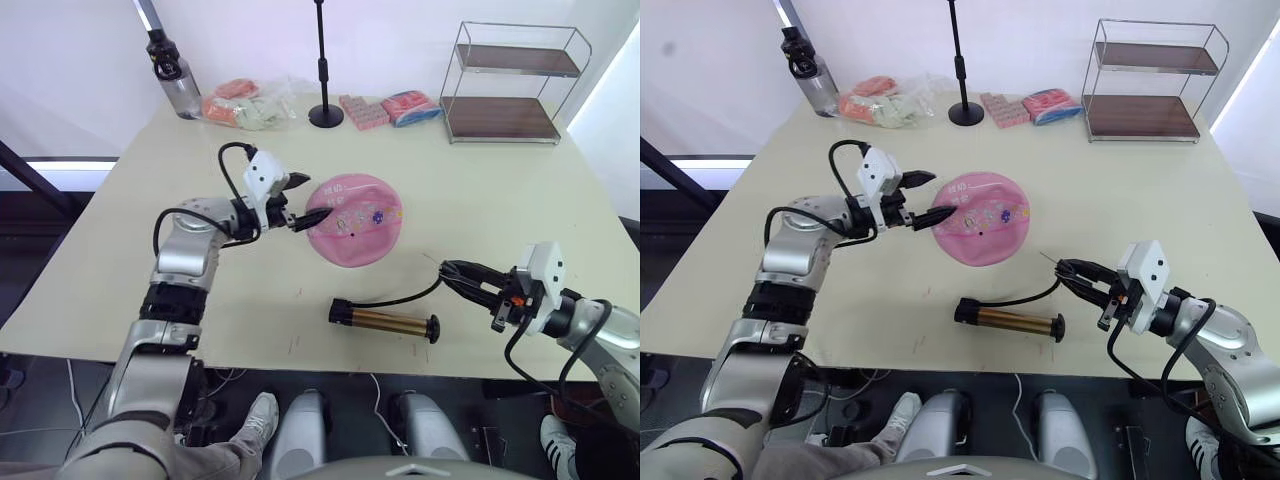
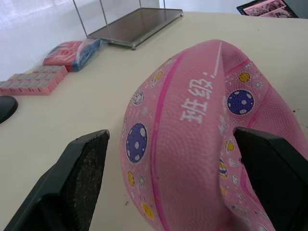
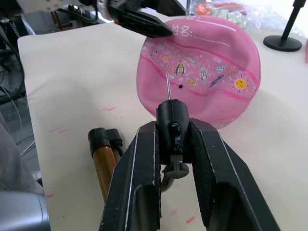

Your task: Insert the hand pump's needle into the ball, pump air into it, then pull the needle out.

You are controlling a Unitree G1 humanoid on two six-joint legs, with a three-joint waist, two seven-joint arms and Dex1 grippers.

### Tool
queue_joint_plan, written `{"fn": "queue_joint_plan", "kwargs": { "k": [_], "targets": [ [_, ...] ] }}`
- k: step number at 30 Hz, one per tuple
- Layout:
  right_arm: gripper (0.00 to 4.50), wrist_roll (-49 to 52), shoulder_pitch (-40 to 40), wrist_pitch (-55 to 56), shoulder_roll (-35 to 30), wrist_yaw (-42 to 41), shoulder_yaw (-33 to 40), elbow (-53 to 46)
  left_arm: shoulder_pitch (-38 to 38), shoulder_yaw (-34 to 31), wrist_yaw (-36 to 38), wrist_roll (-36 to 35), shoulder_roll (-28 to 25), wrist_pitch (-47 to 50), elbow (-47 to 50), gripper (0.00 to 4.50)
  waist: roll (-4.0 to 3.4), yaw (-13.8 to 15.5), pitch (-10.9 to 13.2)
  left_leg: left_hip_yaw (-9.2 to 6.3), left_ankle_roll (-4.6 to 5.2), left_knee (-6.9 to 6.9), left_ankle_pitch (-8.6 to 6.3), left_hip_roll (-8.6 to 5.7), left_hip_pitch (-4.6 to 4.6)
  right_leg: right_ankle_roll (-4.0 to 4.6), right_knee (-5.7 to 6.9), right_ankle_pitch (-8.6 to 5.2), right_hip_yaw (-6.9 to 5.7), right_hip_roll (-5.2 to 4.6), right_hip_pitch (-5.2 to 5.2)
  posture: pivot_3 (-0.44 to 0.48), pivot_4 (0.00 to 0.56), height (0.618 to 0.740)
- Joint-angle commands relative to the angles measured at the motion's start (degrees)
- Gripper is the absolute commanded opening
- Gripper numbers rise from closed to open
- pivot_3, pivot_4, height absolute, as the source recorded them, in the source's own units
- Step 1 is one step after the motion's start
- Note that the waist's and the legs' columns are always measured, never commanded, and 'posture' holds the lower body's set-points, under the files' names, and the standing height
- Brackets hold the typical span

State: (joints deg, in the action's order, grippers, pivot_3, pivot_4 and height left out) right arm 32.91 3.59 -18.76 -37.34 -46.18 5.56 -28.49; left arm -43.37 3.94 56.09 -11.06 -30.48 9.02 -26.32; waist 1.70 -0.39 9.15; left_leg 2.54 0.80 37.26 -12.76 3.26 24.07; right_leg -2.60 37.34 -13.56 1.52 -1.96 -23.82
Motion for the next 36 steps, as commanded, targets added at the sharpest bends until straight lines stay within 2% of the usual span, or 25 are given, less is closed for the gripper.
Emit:
{"fn": "queue_joint_plan", "kwargs": {
  "k": [1, 8, 9, 10, 11, 15, 16, 18, 24, 36],
  "targets": [
    [0.35, 0.03, 0.01, 1.25, 0.48, 0.16, 1.13, -2.21, -2.54, 0.38, 1.27, 1.50, 0.23, -3.22, -3.75, 4.41, 0.00, -0.11, 0.00, 0.00, 0.00, 0.00, 0.00, 0.00, 0.00, 0.00, 0.01, 0.00, 0.00, 0.00, 0.00, 0.000, 0.150, 0.740],
    [0.35, -0.30, -0.01, 0.99, 1.49, 1.11, 0.92, -3.12, -4.93, 0.35, 1.31, 3.16, 2.20, -6.62, -10.69, 4.41, 0.01, -0.05, 0.01, -0.01, 0.00, 0.01, 0.00, 0.00, 0.00, 0.01, 0.05, 0.01, -0.01, 0.00, 0.00, 0.000, 0.150, 0.740],
    [0.35, -0.37, -0.01, 0.94, 1.62, 1.21, 0.86, -3.28, -5.04, 0.25, 1.03, 3.22, 2.51, -6.77, -10.97, 3.88, 0.01, -0.04, 0.01, -0.01, 0.00, 0.02, 0.00, 0.00, 0.00, 0.01, 0.06, 0.01, -0.01, 0.00, 0.00, 0.000, 0.150, 0.740],
    [0.35, -0.30, -0.02, 0.85, 1.79, 1.32, 0.87, -3.45, -5.06, 0.03, 0.67, 3.10, 2.80, -6.72, -11.02, 3.64, 0.01, -0.04, 0.01, -0.01, 0.00, 0.04, 0.00, 0.00, 0.00, 0.01, 0.08, 0.01, -0.01, 0.00, 0.00, 0.000, 0.150, 0.740],
    [0.35, -0.24, -0.07, 0.74, 1.90, 1.45, 0.86, -3.59, -5.09, -0.12, 0.48, 3.05, 2.95, -6.72, -11.07, 3.17, 0.02, -0.02, 0.01, -0.01, 0.00, 0.06, 0.00, 0.00, 0.00, 0.01, 0.10, 0.01, 0.00, 0.00, 0.00, 0.000, 0.150, 0.740],
    [0.35, -0.23, -0.22, 0.45, 2.21, 1.95, 0.74, -3.75, -4.30, -0.32, -0.43, 3.25, 3.05, -6.63, -9.76, 1.25, 0.04, -0.04, 0.02, -0.02, 0.00, 0.11, 0.00, 0.00, 0.00, 0.01, 0.21, 0.01, 0.00, 0.00, -0.01, 0.000, 0.150, 0.740],
    [0.35, -0.18, -0.54, 0.12, 2.38, 2.23, 0.44, -3.82, -3.84, -0.40, -1.03, 3.32, 3.10, -6.63, -9.06, 0.63, 0.06, -0.16, 0.03, -0.02, 0.00, 0.12, 0.00, 0.00, -0.01, 0.01, 0.22, 0.01, 0.00, 0.00, -0.01, 0.000, 0.150, 0.740],
    [0.35, -0.03, -1.13, -0.56, 2.69, 2.82, 0.00, -3.95, -3.08, -0.45, -1.76, 3.29, 3.21, -6.43, -7.84, 0.07, 0.08, -0.29, 0.05, -0.02, 0.00, 0.12, 0.00, 0.00, -0.03, 0.01, 0.25, 0.01, 0.00, 0.00, -0.01, 0.000, 0.150, 0.740],
    [0.35, 1.79, -5.65, -7.00, 3.86, 6.89, -1.45, -4.98, -0.23, -0.98, -5.13, 2.69, 4.04, -3.96, -2.20, 0.07, 0.09, -0.24, 0.05, -0.01, -0.01, 0.13, 0.01, 0.01, -0.08, 0.17, 0.36, 0.10, 0.03, 0.01, -0.01, 0.000, 0.150, 0.740],
    [0.35, 2.64, -22.67, -29.66, 3.13, 14.07, -10.62, -4.97, 3.13, -0.82, -8.65, 2.64, 5.89, -1.69, 2.62, 0.07, 0.09, -0.20, 0.05, 0.01, 0.00, 0.15, 0.01, 0.00, -0.08, 0.22, 0.36, 0.13, 0.04, -0.01, -0.01, 0.000, 0.150, 0.740]
  ]
}}
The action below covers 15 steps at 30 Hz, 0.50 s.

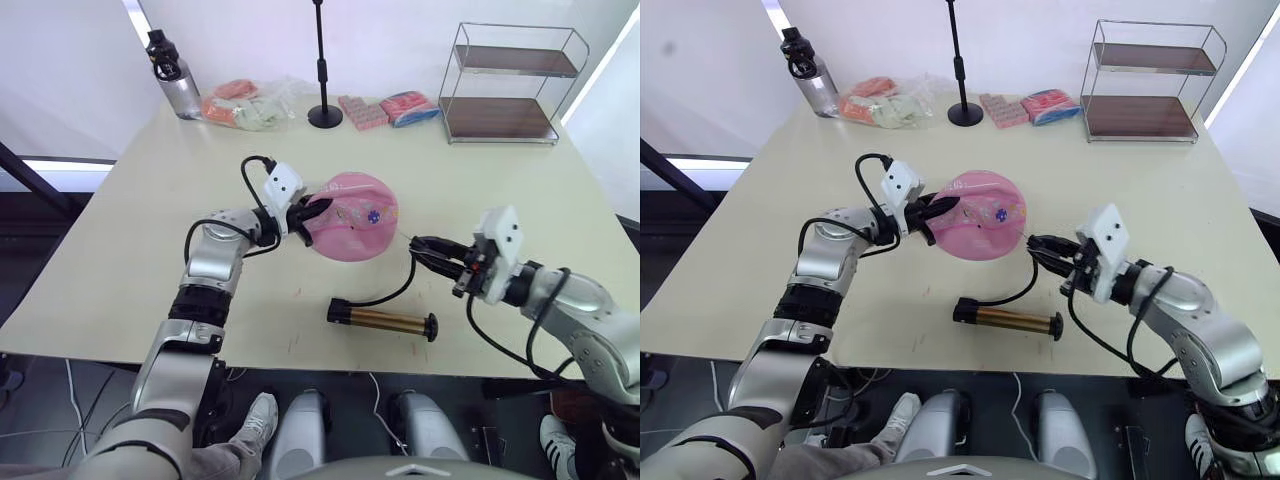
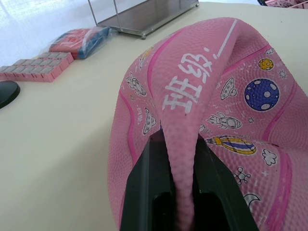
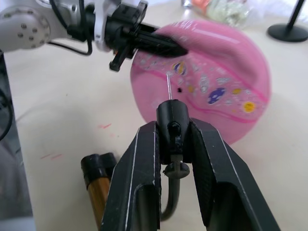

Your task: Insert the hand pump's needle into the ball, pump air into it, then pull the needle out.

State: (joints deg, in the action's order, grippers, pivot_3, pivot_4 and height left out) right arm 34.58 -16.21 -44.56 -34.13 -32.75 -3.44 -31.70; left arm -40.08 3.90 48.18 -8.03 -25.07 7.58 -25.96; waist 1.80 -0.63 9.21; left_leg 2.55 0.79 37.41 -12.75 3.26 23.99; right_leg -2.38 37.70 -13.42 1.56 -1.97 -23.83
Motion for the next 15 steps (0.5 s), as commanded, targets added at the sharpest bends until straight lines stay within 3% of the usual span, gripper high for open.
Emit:
{"fn": "queue_joint_plan", "kwargs": {
  "k": [1, 9, 15],
  "targets": [
    [0.35, 1.07, -4.40, -5.43, 0.17, 0.94, -2.26, -1.24, -0.12, -0.73, -0.71, -0.35, 0.54, -0.33, 2.13, 0.07, 0.00, 0.09, 0.00, -0.02, 0.00, 0.00, 0.00, 0.00, 0.00, 0.00, 0.00, 0.00, -0.01, 0.00, 0.00, 0.000, 0.150, 0.740],
    [0.35, -4.05, -19.10, -15.46, 0.89, 1.49, -11.30, 7.25, 0.40, -0.17, -0.41, 0.01, 1.03, -0.70, 1.69, 0.07, 0.00, 0.08, 0.00, 0.00, 0.00, 0.00, 0.00, -0.01, 0.01, 0.01, -0.01, 0.01, -0.01, -0.01, 0.00, 0.000, 0.150, 0.740],
    [0.35, -5.98, -26.22, -19.03, 3.72, 0.72, -13.77, 15.10, 1.02, 0.37, -0.20, 0.26, 1.35, -0.96, 1.98, 0.07, 0.00, 0.05, 0.00, 0.00, 0.01, 0.00, 0.00, 0.00, 0.03, 0.01, -0.01, 0.01, -0.02, -0.01, -0.01, 0.000, 0.150, 0.740]
  ]
}}
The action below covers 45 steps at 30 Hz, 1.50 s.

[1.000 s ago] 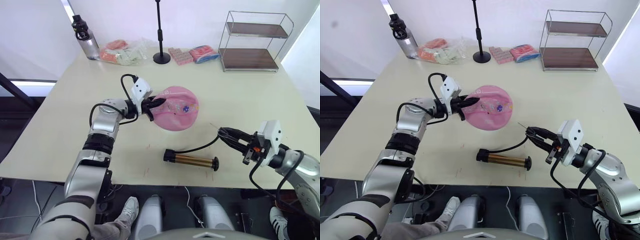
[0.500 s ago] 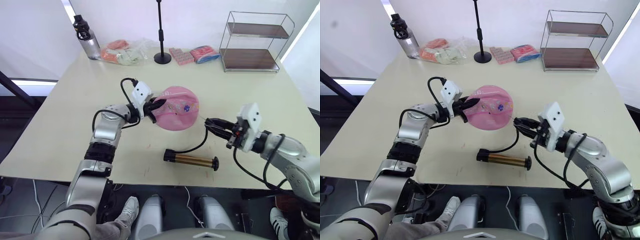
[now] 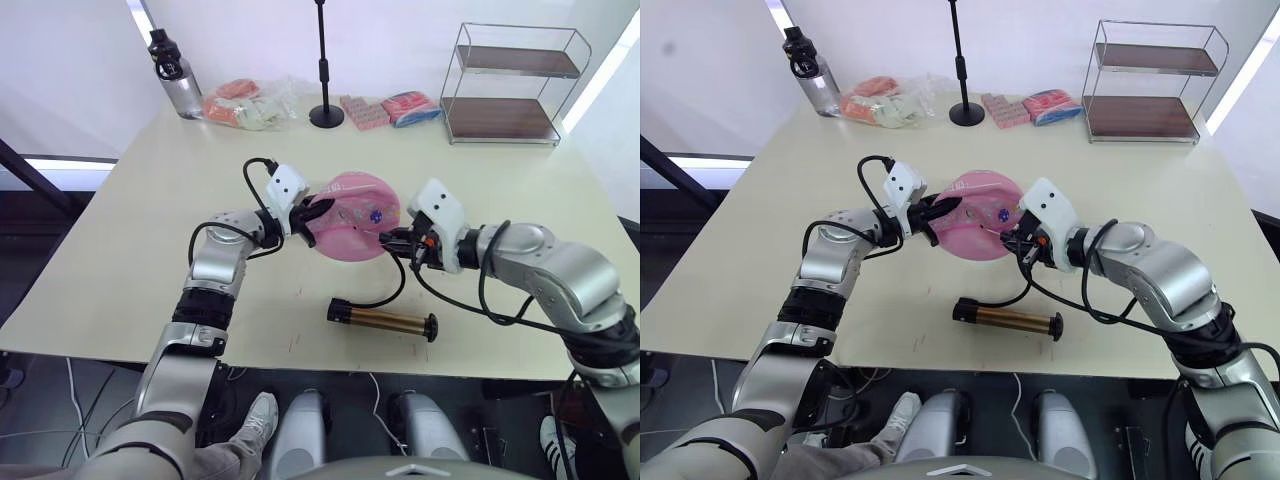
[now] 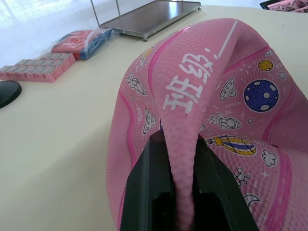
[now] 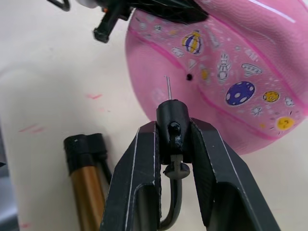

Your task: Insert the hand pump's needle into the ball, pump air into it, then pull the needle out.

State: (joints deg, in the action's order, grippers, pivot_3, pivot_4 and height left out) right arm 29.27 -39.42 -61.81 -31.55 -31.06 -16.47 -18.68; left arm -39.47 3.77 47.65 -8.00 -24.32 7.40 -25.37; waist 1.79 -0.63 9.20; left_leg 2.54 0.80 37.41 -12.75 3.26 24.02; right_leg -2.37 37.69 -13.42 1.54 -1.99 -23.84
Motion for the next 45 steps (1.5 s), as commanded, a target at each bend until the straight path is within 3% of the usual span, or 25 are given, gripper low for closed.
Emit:
{"fn": "queue_joint_plan", "kwargs": {
  "k": [1, 16, 45],
  "targets": [
    [0.35, -0.70, -3.89, -2.33, 1.60, -1.18, -0.84, 3.01, 0.41, 0.53, 0.34, 0.29, 0.61, -0.90, 1.28, 0.07, 0.00, 0.11, 0.00, -0.01, 0.00, 0.00, 0.00, 0.00, 0.00, 0.00, 0.01, 0.00, -0.01, 0.00, 0.00, 0.000, 0.150, 0.740],
    [0.35, -5.59, -11.25, -5.76, 6.41, -2.56, -4.07, 14.14, 0.81, 0.64, 0.16, 0.83, 0.81, -1.80, 0.40, 0.07, -0.01, 0.09, 0.00, -0.04, 0.00, 0.00, 0.00, 0.00, 0.03, 0.00, 0.00, 0.00, -0.05, -0.01, 0.00, 0.000, 0.150, 0.740],
    [0.35, -9.06, -10.89, -3.23, 9.10, -3.63, -0.84, 15.52, 0.62, 0.38, 0.00, 1.55, 1.14, -1.53, -0.17, 0.07, -0.02, 0.01, 0.00, -0.05, 0.00, 0.00, 0.00, 0.00, 0.03, 0.00, 0.03, 0.00, -0.06, -0.01, -0.01, 0.000, 0.150, 0.740]
  ]
}}
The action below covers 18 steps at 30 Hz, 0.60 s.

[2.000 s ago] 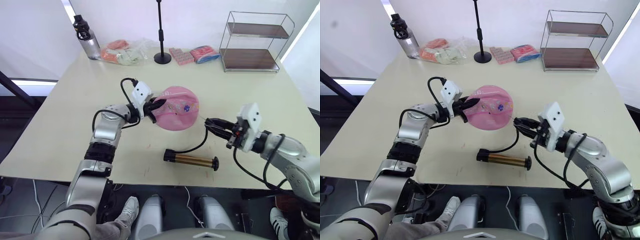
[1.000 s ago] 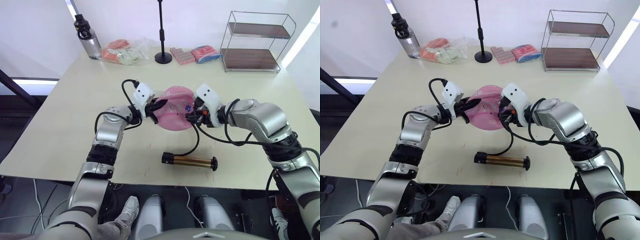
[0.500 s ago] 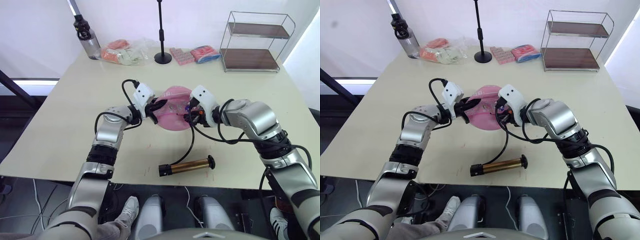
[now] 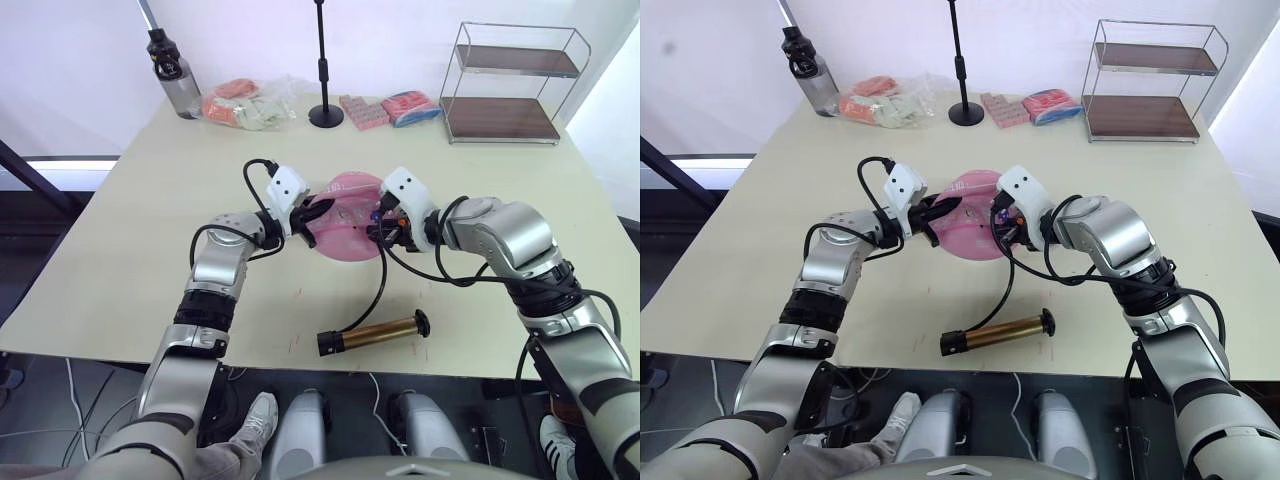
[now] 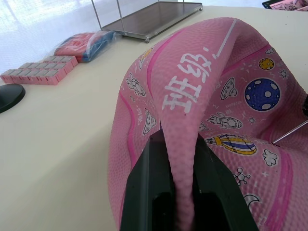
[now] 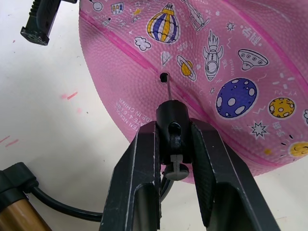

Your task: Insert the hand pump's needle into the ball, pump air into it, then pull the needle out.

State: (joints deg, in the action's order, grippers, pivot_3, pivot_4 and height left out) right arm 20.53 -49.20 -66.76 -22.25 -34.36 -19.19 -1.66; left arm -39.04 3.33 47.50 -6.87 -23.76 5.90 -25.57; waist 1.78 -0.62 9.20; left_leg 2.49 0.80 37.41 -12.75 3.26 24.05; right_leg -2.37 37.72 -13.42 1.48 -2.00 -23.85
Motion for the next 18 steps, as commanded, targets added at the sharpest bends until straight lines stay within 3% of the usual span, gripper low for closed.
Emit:
{"fn": "queue_joint_plan", "kwargs": {
  "k": [1, 18],
  "targets": [
    [0.35, -0.38, -1.09, 1.80, -0.25, -0.45, 1.78, -1.50, 0.18, 0.81, 0.13, 0.42, 0.61, -0.03, 0.02, 0.07, 0.00, 0.00, 0.00, 0.00, 0.00, 0.00, 0.00, 0.00, 0.00, 0.00, 0.00, 0.00, 0.00, 0.00, 0.00, 0.000, 0.150, 0.740],
    [0.35, -1.99, 0.33, 2.53, -0.92, -3.21, -1.19, -1.75, 0.47, 0.50, -0.54, 0.25, 0.82, 0.46, 0.32, 0.07, 0.00, 0.04, 0.00, 0.00, 0.00, 0.00, 0.00, 0.00, 0.00, 0.00, -0.01, 0.00, 0.00, 0.00, 0.00, 0.000, 0.150, 0.740]
  ]
}}
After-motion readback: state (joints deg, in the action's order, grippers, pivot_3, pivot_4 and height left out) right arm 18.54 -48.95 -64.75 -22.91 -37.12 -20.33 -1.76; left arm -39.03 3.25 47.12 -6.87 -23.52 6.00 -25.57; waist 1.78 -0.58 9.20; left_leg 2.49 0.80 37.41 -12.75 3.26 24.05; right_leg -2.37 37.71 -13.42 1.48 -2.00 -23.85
